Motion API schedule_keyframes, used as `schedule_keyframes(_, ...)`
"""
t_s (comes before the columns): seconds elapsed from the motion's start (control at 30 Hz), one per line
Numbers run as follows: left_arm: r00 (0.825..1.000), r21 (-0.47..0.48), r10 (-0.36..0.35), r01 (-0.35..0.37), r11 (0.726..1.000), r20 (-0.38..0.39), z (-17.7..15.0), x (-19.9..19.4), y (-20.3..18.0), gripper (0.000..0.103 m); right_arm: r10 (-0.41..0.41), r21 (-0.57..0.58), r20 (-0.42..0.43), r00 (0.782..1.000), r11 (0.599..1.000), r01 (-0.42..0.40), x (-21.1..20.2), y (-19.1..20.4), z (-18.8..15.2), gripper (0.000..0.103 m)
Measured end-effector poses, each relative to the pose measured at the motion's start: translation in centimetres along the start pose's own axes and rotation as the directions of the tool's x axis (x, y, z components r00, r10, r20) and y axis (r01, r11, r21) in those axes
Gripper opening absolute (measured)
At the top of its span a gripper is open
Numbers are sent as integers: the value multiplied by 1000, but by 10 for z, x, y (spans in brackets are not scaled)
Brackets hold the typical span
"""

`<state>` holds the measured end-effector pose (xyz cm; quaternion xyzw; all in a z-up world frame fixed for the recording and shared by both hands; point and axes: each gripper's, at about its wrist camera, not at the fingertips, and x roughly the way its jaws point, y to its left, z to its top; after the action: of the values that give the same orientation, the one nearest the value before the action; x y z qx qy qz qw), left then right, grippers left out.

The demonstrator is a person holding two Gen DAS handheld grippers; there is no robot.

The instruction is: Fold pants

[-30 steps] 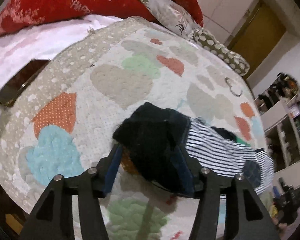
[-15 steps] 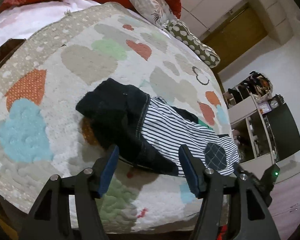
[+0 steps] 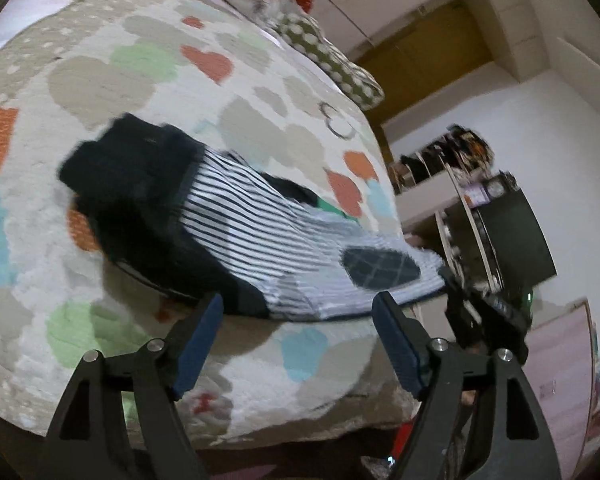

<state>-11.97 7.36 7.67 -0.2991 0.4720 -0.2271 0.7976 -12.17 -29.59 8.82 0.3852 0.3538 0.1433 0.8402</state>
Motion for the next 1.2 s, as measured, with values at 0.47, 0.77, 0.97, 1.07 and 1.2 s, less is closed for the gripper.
schedule_keyframes(0.47, 988, -120, -4, -14, 993, -153, -3, 51, 8, 69, 49, 85, 10, 999, 995, -49, -2, -5, 12, 5)
schedule_keyframes(0.77, 991, -170, 33, -56, 984, -133, 11, 42, 27, 33, -142, 45, -45, 989, 988, 144, -7, -40, -13, 7)
schedule_keyframes(0.97, 992, -181, 59, -78, 980, -107, 13, 27, 31, 47, -224, -28, -43, 974, 974, 223, -18, -49, -23, 8)
schedule_keyframes(1.07, 993, -162, 93, -103, 981, -70, 15, 17, 30, 60, -103, -95, -31, 994, 990, 100, -29, -36, -26, 11)
schedule_keyframes(1.2, 990, -184, 113, -128, 975, -90, 18, 22, 34, 62, -77, -253, -55, 996, 965, 61, -21, -2, -36, 49)
